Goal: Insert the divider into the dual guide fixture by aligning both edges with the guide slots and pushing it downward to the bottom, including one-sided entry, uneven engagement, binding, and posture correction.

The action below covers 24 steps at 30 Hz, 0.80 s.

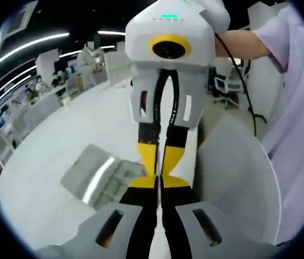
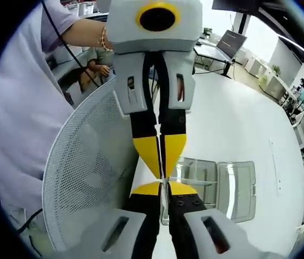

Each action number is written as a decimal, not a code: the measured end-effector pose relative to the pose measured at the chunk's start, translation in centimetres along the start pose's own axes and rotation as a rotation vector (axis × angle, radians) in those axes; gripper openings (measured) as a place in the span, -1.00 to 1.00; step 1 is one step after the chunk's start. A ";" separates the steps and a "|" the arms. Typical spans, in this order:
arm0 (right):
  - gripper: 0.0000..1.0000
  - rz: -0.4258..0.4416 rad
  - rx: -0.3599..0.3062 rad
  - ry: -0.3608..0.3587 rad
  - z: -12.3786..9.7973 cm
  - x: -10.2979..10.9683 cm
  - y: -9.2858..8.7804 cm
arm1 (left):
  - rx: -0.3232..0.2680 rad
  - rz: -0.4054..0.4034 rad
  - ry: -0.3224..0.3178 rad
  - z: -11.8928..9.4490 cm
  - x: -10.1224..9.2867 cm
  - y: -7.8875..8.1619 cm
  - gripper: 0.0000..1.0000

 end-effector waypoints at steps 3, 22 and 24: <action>-1.00 -0.007 0.006 -0.001 0.1 0.0 0.0 | 0.003 0.003 -0.002 0.0 0.0 0.0 -1.00; -1.00 0.061 0.048 -0.013 0.6 -0.4 0.0 | -0.040 -0.049 0.041 -0.7 0.4 -0.8 -0.77; -1.00 0.067 0.042 -0.017 0.6 -0.4 0.1 | -0.045 -0.067 0.043 -0.8 0.3 -1.0 -0.72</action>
Point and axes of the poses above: the point that each gripper's makers call its tool centre point, and the gripper's own axes: z roughly forward along the fingers, x roughly to its left, y roughly out of its top, the point moved 7 cm from there along -z, roughly backward along the fingers, and after that the axes turned 14 degrees about -y, right-handed, at the moved point
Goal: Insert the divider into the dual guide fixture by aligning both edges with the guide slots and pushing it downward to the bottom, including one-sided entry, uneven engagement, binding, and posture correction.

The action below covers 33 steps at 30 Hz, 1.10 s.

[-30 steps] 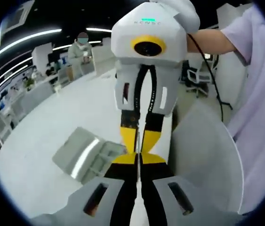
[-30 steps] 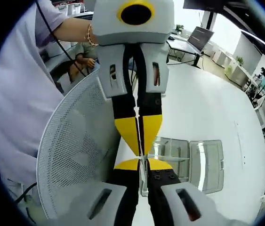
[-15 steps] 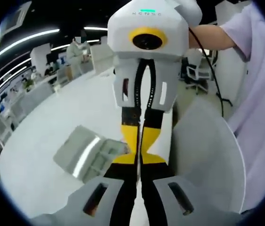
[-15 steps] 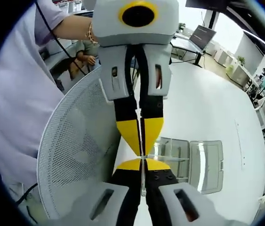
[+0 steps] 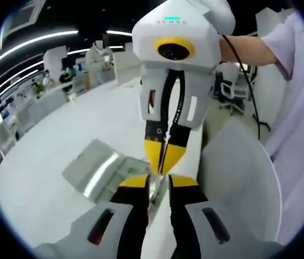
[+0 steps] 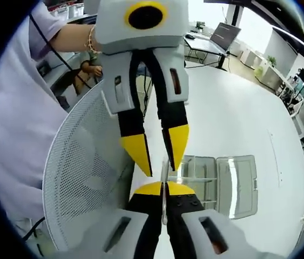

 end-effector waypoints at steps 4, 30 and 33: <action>-1.00 0.006 -0.007 -0.008 0.0 -0.1 0.0 | 0.000 -0.029 -0.001 -0.3 -0.2 -0.4 -0.61; -1.00 0.061 0.019 -0.024 0.6 -0.9 -1.4 | 0.011 -0.131 0.090 -4.8 -1.9 -2.1 -0.06; -1.00 0.065 0.028 -0.031 0.8 -1.3 -1.5 | -0.003 -0.143 0.104 -5.4 -2.3 -2.2 -0.05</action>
Point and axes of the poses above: the point that each gripper's makers call its tool centre point, and the gripper's own axes: z roughly forward along the fingers, x roughly to its left, y roughly out of its top, the point moved 7 cm from there along -z, roughly backward along the fingers, and after that the axes turned 14 degrees about -y, right-handed, at the moved point
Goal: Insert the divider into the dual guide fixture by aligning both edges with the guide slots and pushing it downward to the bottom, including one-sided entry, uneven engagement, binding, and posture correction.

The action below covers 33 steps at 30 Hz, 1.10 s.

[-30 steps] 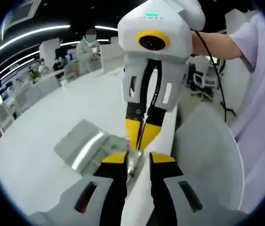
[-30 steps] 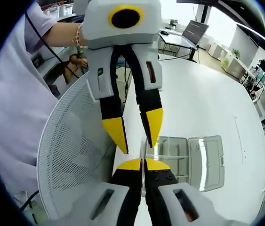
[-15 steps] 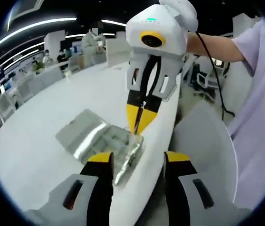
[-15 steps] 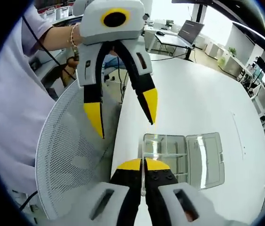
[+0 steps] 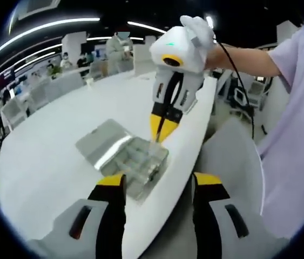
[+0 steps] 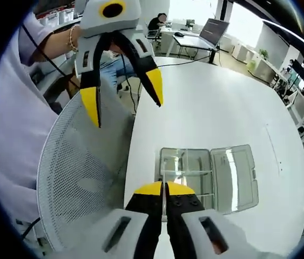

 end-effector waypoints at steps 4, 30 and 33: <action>-1.00 0.010 0.011 -0.005 0.4 -0.5 -0.2 | -0.019 -0.013 0.026 -1.0 -0.4 -0.2 -0.02; -1.00 0.020 0.065 -0.012 2.2 -2.2 -0.2 | -0.066 -0.057 0.120 -3.6 -2.1 -1.0 0.01; -1.00 0.020 0.064 -0.011 2.4 -2.4 -0.2 | -0.073 -0.058 0.126 -3.8 -2.3 -0.9 0.01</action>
Point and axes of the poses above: the point that each gripper's makers call its tool centre point, and the gripper's own axes: z roughly forward along the fingers, x roughly to its left, y roughly out of its top, the point moved 7 cm from there along -z, roughly backward along the fingers, and after that the axes turned 14 degrees about -y, right-handed, at the moved point
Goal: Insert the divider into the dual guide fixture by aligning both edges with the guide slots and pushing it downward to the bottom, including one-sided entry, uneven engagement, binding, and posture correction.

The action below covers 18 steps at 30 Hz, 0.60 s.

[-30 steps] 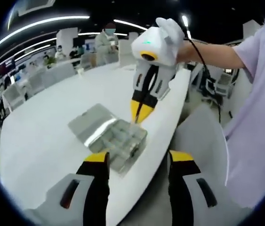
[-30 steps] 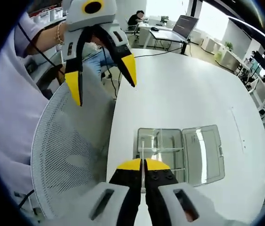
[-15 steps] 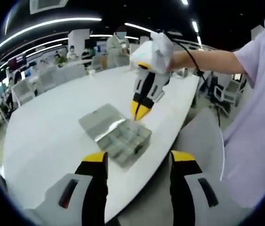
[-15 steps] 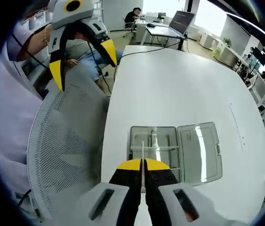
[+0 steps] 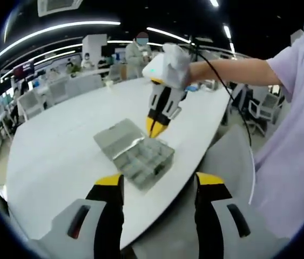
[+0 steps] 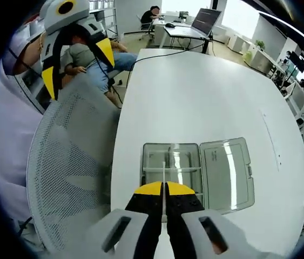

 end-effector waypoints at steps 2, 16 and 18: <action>-1.00 0.000 0.004 0.001 0.3 -0.2 -0.1 | -0.005 -0.002 0.004 -0.1 -0.2 0.0 0.01; -1.00 0.007 0.019 0.031 2.7 -1.1 -0.9 | -0.015 -0.059 0.041 -0.6 -0.3 -1.0 0.01; -1.00 0.013 0.021 0.034 3.1 -1.2 -1.0 | -0.015 -0.067 0.046 -0.7 -0.1 -1.1 0.01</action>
Point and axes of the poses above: the point that each gripper's makers call its tool centre point, and the gripper's own axes: z roughly forward along the fingers, x roughly to its left, y roughly out of its top, the point moved 7 cm from there along -z, roughly backward along the fingers, and after that the axes turned 14 degrees about -y, right-handed, at the moved point
